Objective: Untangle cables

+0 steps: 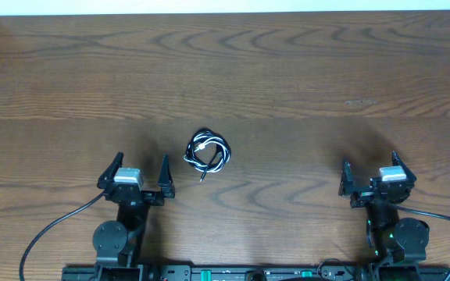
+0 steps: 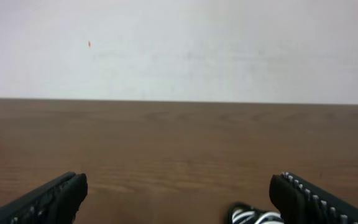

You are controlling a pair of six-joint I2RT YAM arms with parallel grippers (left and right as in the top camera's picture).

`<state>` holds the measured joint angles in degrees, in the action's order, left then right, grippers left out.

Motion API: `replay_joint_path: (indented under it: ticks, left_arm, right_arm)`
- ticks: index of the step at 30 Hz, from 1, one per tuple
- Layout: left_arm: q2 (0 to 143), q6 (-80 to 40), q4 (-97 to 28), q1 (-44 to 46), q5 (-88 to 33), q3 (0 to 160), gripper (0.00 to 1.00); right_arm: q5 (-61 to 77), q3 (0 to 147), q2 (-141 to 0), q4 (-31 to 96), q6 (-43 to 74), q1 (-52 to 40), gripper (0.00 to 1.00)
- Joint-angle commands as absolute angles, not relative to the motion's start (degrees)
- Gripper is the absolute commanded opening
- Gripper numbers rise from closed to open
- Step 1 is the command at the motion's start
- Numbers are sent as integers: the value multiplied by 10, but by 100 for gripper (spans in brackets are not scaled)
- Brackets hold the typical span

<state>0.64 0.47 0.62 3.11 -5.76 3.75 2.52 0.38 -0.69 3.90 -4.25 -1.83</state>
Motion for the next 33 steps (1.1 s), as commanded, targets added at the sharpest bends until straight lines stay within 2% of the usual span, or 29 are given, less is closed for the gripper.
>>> replay_joint_path:
  ticks: [1, 26, 33]
  left_arm:
    - [6, 15, 10, 33, -65, 56, 98]
    - [6, 15, 13, 33, -77, 59, 98]
    - [6, 15, 10, 33, -136, 107, 98]
  right_arm:
    - [17, 3, -4, 42, -50, -16, 99]
    - [17, 3, -4, 42, -50, -16, 99]
    - [17, 3, -4, 42, -50, -16, 99]
